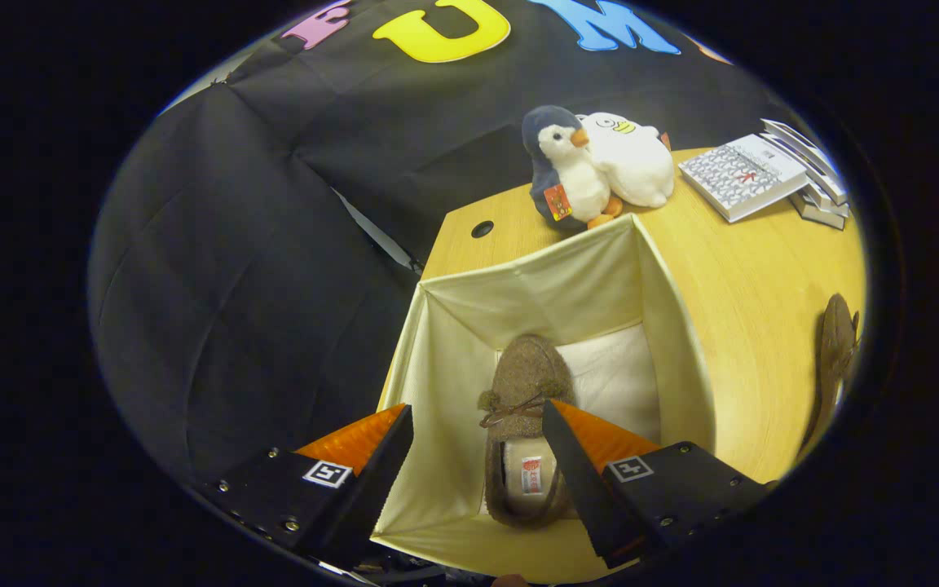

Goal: Open the storage box then place both shoes into the box .Put the left shoe in first, then the right shoe, with the right side of both shoes facing outward in a uniform manner.

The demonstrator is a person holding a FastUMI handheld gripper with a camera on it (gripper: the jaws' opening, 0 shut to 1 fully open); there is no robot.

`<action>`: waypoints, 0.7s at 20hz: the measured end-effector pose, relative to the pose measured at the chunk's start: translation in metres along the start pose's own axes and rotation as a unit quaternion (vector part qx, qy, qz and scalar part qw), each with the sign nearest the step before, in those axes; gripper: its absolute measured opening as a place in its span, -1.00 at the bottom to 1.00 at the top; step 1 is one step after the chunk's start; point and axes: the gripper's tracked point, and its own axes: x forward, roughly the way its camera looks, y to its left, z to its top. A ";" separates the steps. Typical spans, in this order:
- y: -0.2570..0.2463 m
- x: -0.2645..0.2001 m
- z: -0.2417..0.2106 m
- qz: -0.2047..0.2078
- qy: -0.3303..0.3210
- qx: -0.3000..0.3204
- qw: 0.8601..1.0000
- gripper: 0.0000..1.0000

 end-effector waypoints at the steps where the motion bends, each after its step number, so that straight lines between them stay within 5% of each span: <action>1: -0.001 -0.009 0.005 0.003 -0.009 -0.009 1.000 0.96; 14: -0.099 -0.124 0.058 -0.042 -0.093 -0.083 0.991 0.96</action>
